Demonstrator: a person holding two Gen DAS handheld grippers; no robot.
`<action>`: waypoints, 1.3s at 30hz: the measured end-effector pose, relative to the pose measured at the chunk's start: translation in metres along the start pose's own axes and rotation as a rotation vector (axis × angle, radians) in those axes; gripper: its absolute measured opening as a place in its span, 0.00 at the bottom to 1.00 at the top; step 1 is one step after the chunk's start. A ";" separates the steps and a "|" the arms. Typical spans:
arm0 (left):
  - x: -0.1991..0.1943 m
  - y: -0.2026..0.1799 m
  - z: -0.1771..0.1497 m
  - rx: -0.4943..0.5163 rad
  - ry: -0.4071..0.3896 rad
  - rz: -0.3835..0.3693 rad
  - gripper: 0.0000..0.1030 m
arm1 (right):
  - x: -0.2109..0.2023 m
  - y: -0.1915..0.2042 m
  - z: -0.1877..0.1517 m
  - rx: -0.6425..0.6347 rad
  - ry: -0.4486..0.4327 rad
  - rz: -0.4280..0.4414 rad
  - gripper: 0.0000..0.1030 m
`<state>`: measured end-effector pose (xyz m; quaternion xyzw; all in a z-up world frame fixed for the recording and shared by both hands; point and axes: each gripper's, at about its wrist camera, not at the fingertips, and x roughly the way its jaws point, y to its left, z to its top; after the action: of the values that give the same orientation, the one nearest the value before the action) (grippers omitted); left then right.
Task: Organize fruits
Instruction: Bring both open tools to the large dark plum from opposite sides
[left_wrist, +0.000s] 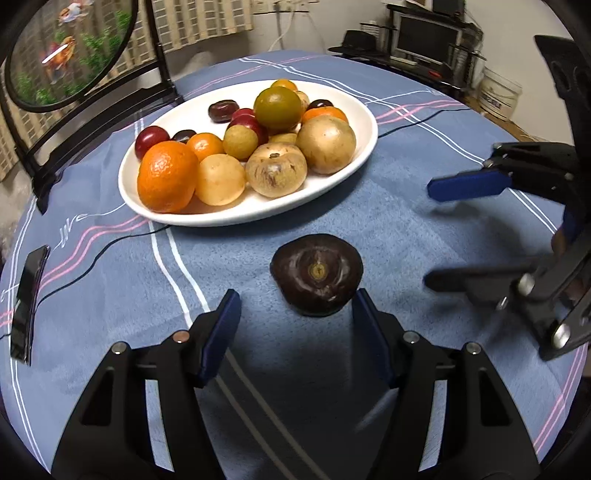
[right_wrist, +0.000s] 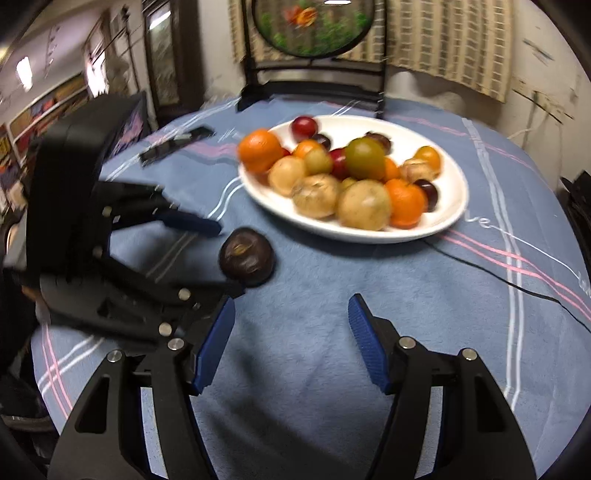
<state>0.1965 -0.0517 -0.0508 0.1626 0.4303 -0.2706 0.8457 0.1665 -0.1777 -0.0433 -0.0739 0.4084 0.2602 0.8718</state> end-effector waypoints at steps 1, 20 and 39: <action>0.001 0.003 0.000 -0.001 0.003 -0.023 0.63 | 0.004 0.004 0.001 -0.017 0.012 0.015 0.63; 0.004 0.012 0.006 0.159 0.004 -0.113 0.45 | 0.029 0.012 0.017 -0.138 0.112 0.013 0.63; 0.000 0.021 0.003 0.214 0.020 -0.112 0.42 | 0.057 0.018 0.040 -0.388 0.146 0.090 0.58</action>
<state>0.2114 -0.0365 -0.0481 0.2301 0.4157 -0.3602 0.8028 0.2144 -0.1267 -0.0580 -0.2407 0.4158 0.3665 0.7968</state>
